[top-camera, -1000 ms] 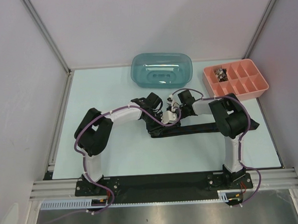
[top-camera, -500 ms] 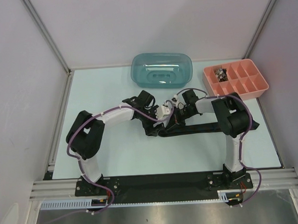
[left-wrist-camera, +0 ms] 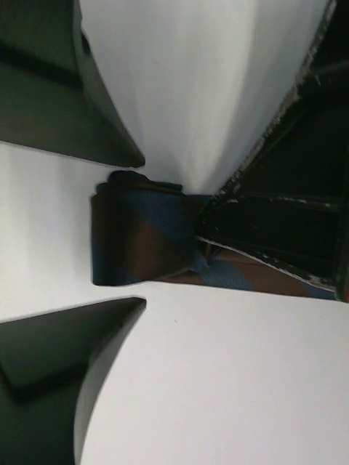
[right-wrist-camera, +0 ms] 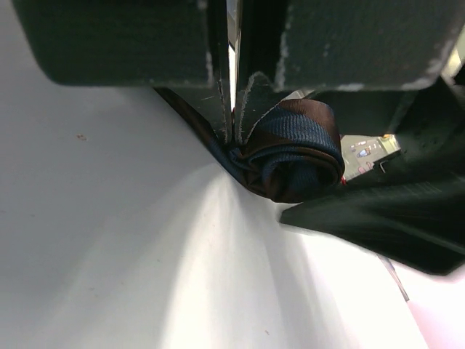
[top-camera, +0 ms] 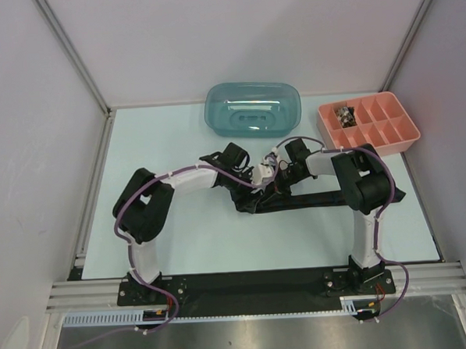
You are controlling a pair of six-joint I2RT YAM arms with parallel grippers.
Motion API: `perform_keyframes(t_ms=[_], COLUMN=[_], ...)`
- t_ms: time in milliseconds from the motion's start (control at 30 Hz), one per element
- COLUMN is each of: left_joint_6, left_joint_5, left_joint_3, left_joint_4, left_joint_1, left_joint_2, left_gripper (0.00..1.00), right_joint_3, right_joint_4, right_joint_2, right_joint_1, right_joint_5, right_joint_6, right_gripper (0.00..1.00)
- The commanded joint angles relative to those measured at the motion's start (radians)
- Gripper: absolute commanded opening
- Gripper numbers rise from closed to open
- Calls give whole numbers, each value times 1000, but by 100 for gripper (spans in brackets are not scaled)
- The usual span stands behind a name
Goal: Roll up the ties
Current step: Roll the tie at the center of the board.
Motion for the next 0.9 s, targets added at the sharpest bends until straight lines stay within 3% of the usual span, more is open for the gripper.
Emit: perform_keyframes(t_ms=[0, 233, 500, 767, 867], left_joint_6=[-20, -10, 56, 92, 99], left_joint_5=[65, 42, -70, -78, -79], left_joint_3=[71, 136, 116, 108, 118], left_joint_4=[22, 4, -82, -130, -134], left_joint_1=[-24, -68, -110, -113, -113], left_joint_2=[39, 75, 118, 134, 141], left_gripper=[68, 43, 35, 36, 35], right_joint_3=[-11, -20, -34, -38, -58], right_joint_4=[14, 110, 77, 14, 21], right_joint_2=[9, 14, -19, -131, -166], right_joint_1=[16, 58, 2, -58, -57], right_joint_5=[94, 76, 19, -116, -140], right_joint_6=[-6, 101, 84, 61, 80], right_gripper=[0, 0, 1, 35, 43])
